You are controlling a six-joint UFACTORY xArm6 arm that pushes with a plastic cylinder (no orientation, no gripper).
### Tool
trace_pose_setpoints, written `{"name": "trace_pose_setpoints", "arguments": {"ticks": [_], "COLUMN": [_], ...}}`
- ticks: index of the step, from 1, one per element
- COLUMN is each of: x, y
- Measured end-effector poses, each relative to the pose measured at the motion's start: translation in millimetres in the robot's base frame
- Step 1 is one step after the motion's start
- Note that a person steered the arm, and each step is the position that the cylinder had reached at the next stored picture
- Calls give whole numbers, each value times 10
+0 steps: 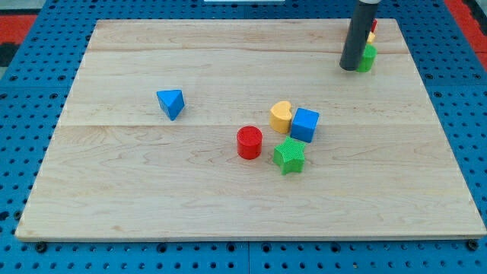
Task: Move your arm towards blue triangle
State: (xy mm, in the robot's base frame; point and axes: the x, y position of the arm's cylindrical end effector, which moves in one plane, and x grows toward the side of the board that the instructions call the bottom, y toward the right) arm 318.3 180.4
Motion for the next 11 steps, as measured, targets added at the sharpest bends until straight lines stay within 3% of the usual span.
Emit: {"name": "trace_pose_setpoints", "arguments": {"ticks": [2, 7, 9, 11], "x": [67, 30, 587, 1228], "y": [-93, -2960, -3424, -3445]}}
